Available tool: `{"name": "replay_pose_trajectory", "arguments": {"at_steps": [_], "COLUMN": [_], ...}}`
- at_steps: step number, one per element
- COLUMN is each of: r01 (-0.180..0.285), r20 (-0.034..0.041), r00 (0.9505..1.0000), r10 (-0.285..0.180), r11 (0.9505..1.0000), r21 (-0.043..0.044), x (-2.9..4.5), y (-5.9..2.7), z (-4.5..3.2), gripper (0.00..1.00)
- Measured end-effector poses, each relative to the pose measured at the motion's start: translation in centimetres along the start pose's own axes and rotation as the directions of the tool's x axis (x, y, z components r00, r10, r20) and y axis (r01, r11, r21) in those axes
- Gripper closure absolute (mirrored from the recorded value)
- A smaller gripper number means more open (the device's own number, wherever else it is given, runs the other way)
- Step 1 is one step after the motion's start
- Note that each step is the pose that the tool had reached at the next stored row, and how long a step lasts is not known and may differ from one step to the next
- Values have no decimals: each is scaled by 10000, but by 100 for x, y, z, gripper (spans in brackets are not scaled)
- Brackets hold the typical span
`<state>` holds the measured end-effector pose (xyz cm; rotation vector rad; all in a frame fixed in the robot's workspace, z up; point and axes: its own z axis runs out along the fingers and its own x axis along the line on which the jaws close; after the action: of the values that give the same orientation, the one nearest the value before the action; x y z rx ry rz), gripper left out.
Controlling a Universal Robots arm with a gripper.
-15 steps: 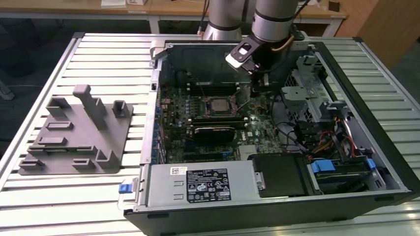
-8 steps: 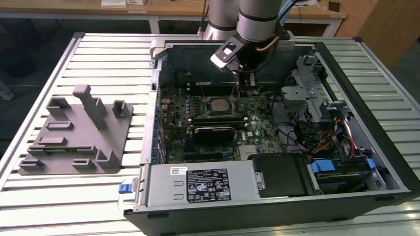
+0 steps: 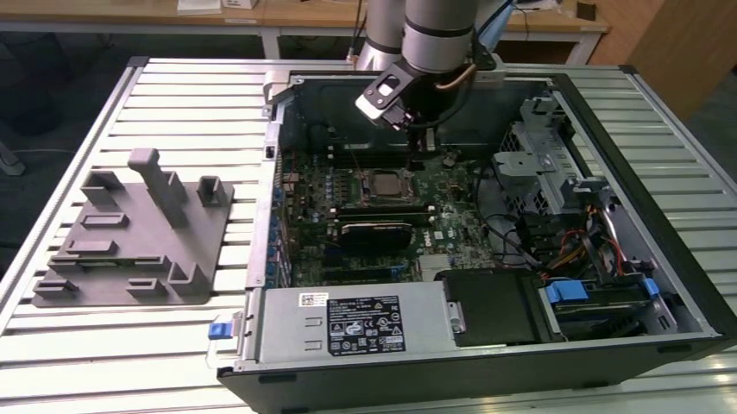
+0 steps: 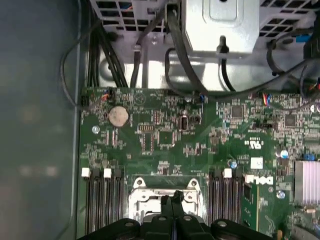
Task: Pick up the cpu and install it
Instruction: 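Close the cpu cover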
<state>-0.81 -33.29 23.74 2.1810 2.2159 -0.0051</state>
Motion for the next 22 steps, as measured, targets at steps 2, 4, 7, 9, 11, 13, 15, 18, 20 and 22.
{"name": "replay_pose_trajectory", "arguments": {"at_steps": [2, 4, 7, 9, 11, 13, 15, 18, 20, 22], "r01": [1, -1, 2, 5, 5, 6, 6, 6, 5, 5], "r20": [-1, -1, -5, -4, -4, -4, -8, -6, -5, -2], "r00": [10000, 10000, 10000, 10000, 10000, 10000, 10000, 10000, 10000, 10000], "r10": [-1, 1, -2, -5, -5, -6, -6, -6, -5, -5], "r11": [10000, 10000, 10000, 9997, 9997, 9997, 9997, 9997, 9997, 9998], "r21": [0, 0, 78, 245, 249, 249, 247, 243, 224, 200], "x": [0, 0, 0, 0, 0, 0, 1, 1, 2, 2], "y": [-3, -5, -6, -6, -6, -6, -15, -50, -91, -138], "z": [0, 0, 2, 4, 4, 5, 17, 42, 54, 63], "gripper": [89, 89, 89, 89, 89, 89, 89, 89, 89, 89]}}
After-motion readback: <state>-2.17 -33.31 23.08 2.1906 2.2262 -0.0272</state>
